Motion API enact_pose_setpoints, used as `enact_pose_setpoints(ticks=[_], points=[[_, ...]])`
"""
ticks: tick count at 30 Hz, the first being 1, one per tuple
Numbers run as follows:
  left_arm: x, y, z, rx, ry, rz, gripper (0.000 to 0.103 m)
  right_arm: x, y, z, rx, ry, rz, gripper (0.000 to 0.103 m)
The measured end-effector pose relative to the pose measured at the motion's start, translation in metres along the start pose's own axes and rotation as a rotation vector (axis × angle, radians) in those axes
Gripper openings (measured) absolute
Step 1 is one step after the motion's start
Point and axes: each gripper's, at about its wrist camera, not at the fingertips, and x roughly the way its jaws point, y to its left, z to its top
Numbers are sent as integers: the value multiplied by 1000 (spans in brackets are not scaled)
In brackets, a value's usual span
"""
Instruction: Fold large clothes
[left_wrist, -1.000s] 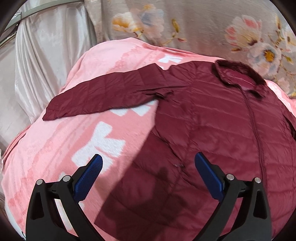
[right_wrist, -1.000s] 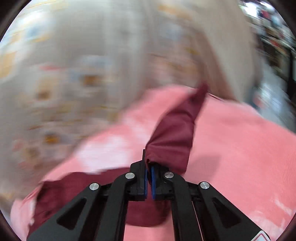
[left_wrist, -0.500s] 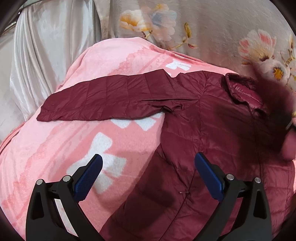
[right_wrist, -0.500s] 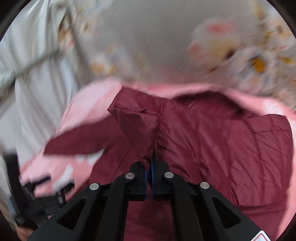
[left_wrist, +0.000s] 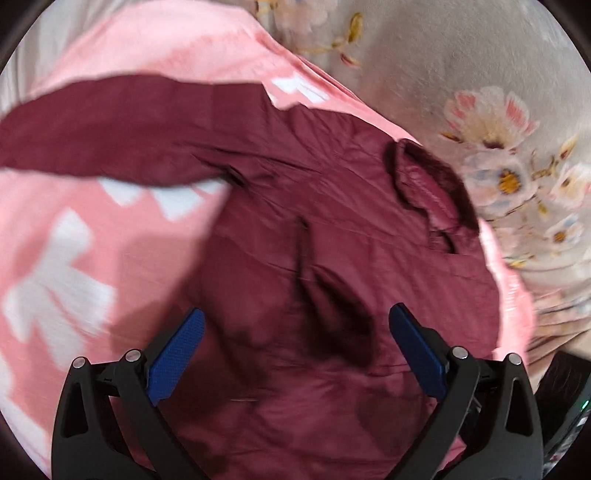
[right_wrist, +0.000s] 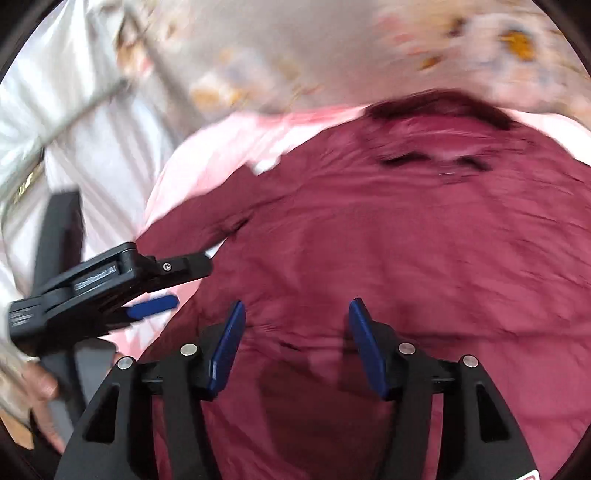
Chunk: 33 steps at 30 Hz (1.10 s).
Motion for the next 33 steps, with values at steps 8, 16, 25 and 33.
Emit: enact_pose_setpoints(ticks=[8, 16, 25, 33], points=[[46, -21, 3, -39, 138, -82, 81, -83, -163, 2, 491, -169, -216, 59], [44, -32, 24, 42, 101, -44, 3, -67, -264, 21, 753, -174, -331, 14], [32, -51, 26, 226, -37, 65, 3, -86, -211, 51, 454, -314, -419, 2], [67, -41, -4, 279, -18, 133, 3, -49, -234, 18, 465, -129, -518, 2]])
